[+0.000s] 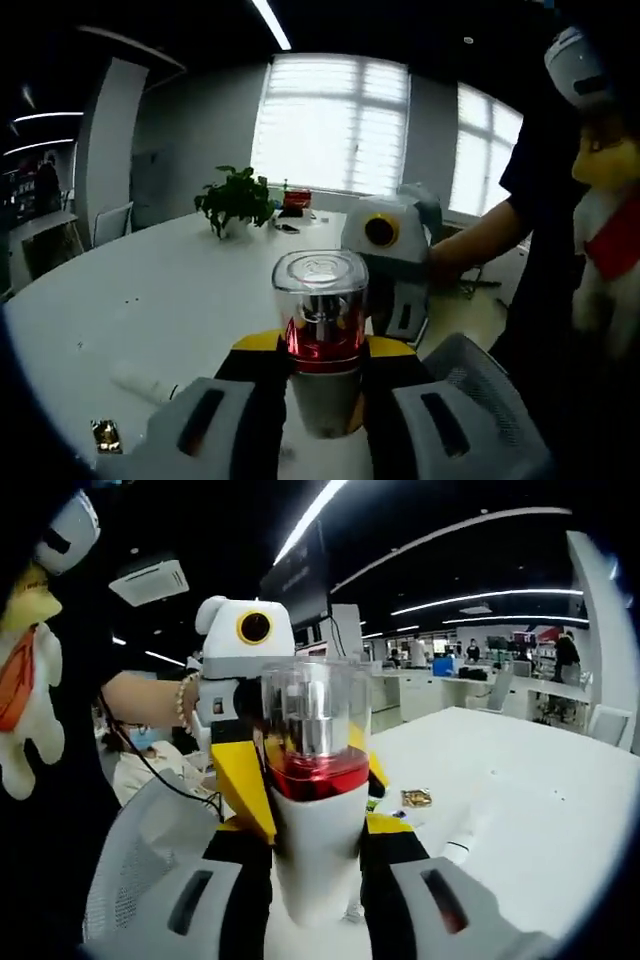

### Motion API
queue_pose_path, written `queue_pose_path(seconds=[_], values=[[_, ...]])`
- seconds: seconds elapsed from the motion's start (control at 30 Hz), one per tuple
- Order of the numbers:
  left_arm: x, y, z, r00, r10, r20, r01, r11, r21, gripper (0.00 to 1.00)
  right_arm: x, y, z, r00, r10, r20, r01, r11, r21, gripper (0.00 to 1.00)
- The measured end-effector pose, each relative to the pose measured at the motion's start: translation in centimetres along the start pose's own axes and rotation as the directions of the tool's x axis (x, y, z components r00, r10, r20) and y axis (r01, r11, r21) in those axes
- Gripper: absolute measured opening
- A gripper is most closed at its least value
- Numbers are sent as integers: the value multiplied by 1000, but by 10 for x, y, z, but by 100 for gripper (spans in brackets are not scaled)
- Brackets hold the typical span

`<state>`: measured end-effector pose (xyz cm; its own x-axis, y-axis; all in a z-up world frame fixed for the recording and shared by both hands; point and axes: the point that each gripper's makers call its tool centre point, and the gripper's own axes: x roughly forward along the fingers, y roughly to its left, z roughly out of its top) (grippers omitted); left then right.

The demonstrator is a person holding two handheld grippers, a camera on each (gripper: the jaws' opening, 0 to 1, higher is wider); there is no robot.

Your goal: Arrange the skincare products in the storage area until every visible bottle or jar stands upright without overlapping.

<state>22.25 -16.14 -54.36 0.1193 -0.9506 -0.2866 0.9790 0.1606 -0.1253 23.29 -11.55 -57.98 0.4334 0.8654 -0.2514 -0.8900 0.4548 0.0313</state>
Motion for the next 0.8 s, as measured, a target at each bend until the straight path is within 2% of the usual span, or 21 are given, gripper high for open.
queue_pose_path(seconds=[0.13,0.4,0.57,0.8], values=[[12,11,-8,1000,-13,5,13,1000,17,22,0,-15,-12,997,-76,-9,76,997,-8,33],[37,32,-29,999,-45,-31,46,999,17,22,2,-43,-43,985,-163,-47,164,986,6,33],[52,43,-42,997,-65,-32,66,997,27,22,2,-59,-63,971,-226,-83,225,974,-21,33],[73,51,-63,993,-80,-84,84,995,52,23,3,-78,-94,945,-304,-123,301,953,-44,33]])
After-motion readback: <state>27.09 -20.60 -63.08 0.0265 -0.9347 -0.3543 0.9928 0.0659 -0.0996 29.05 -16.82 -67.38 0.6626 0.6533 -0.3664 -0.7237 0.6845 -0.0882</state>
